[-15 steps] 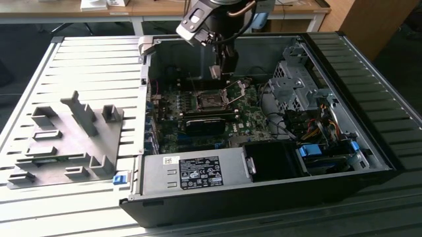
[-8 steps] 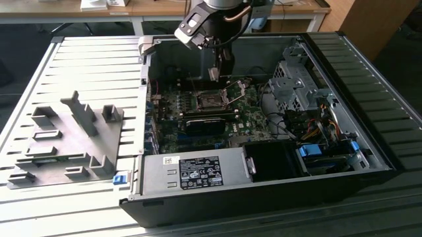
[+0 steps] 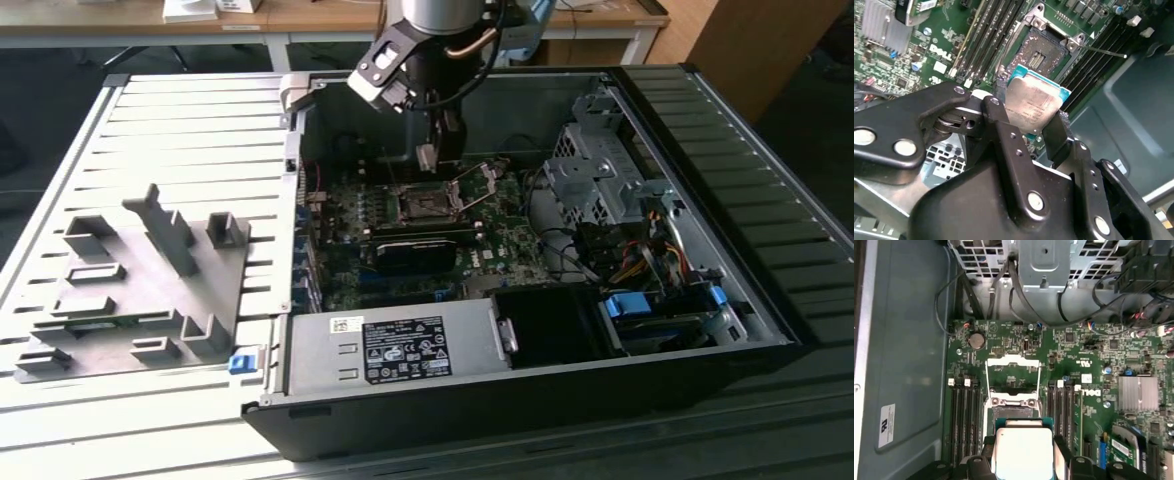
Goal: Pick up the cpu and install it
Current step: 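Place the cpu into insertion slot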
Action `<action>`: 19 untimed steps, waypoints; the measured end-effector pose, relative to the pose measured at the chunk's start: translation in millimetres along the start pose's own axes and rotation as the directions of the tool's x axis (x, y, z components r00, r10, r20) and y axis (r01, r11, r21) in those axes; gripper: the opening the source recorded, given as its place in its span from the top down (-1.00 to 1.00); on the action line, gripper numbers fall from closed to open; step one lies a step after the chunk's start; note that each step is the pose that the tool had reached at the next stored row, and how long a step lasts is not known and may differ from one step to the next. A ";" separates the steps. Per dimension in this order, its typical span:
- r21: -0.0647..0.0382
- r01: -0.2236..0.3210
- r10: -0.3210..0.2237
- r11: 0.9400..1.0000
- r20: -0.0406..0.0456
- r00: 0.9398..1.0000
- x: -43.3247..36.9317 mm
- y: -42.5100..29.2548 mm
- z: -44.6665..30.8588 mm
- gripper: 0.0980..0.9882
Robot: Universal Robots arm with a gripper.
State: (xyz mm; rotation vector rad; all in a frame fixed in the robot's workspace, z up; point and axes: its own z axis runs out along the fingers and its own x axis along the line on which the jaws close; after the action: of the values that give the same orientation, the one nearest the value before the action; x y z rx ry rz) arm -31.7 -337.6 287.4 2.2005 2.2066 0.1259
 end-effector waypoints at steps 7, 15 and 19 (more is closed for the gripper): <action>-0.001 0.002 -0.002 1.000 0.000 1.000 0.1 -1.0 12.7 0.01; -0.001 0.002 -0.002 1.000 0.000 1.000 2.8 -1.9 25.2 0.01; -0.001 0.002 -0.002 1.000 0.000 1.000 2.8 -2.9 29.8 0.01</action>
State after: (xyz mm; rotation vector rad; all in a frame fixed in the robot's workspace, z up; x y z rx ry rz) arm -32.5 -333.6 257.6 2.1975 2.2085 0.1266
